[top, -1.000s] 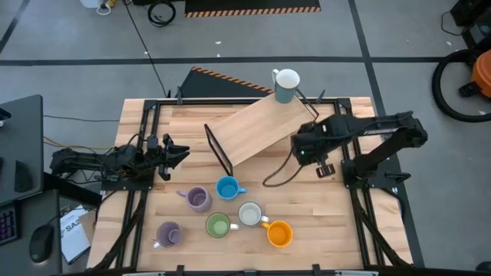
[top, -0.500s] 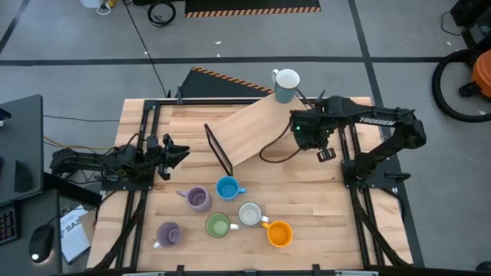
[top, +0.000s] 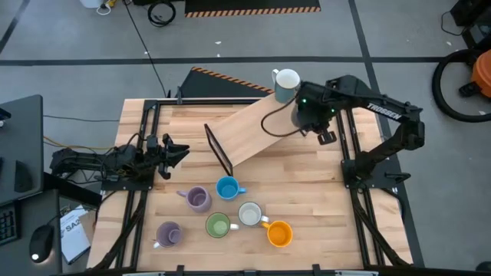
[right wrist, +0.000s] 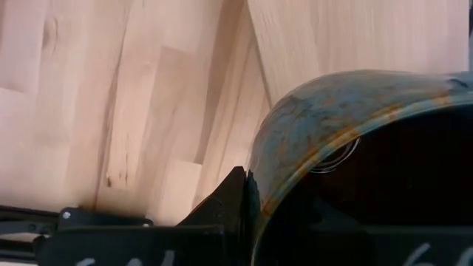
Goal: Place coffee mugs
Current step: Put the dark green mug on the shelf
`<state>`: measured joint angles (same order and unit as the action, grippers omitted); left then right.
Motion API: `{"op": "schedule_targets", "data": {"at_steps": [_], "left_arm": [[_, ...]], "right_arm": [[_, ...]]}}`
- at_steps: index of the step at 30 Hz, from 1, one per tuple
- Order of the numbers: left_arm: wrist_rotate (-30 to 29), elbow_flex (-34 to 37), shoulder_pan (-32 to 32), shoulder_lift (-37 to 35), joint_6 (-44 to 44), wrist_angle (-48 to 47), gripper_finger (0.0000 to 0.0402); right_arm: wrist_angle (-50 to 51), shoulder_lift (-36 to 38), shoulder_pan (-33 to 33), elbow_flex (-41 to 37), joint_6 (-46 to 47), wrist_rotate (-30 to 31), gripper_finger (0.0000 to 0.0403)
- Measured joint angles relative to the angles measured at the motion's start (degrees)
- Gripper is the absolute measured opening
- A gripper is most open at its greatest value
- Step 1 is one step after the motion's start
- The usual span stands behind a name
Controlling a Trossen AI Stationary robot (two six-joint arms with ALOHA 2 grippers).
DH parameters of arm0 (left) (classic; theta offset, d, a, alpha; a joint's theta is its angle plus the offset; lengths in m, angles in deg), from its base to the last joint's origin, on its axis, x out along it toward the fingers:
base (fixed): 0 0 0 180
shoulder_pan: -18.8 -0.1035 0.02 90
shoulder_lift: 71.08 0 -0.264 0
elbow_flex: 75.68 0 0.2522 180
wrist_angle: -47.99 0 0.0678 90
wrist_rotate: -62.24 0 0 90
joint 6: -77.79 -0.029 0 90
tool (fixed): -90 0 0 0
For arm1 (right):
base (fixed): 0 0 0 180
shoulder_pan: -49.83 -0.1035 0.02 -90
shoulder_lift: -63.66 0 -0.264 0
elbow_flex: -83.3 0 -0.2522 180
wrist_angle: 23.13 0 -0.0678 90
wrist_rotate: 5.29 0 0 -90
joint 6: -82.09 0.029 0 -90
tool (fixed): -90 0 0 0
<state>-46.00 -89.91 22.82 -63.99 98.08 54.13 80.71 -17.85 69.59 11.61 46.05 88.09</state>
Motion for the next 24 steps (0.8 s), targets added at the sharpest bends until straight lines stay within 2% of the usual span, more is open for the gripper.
{"op": "schedule_targets", "data": {"at_steps": [10,16,24], "left_arm": [[0.0,0.0,-0.01,0.0,0.03,-0.02,0.0116],[0.01,0.0,0.0,0.0,-0.01,-0.02,0.0116],[0.0,0.0,0.0,0.0,-0.04,-0.05,0.0116]], "right_arm": [[-0.08,-5.43,4.73,0.04,-5.25,-1.08,0.0047],[-0.03,-6.34,9.59,-0.02,-7.3,-1.08,0.0047],[-0.17,-6.49,12.57,-0.02,-7.98,-3.54,0.0047]]}}
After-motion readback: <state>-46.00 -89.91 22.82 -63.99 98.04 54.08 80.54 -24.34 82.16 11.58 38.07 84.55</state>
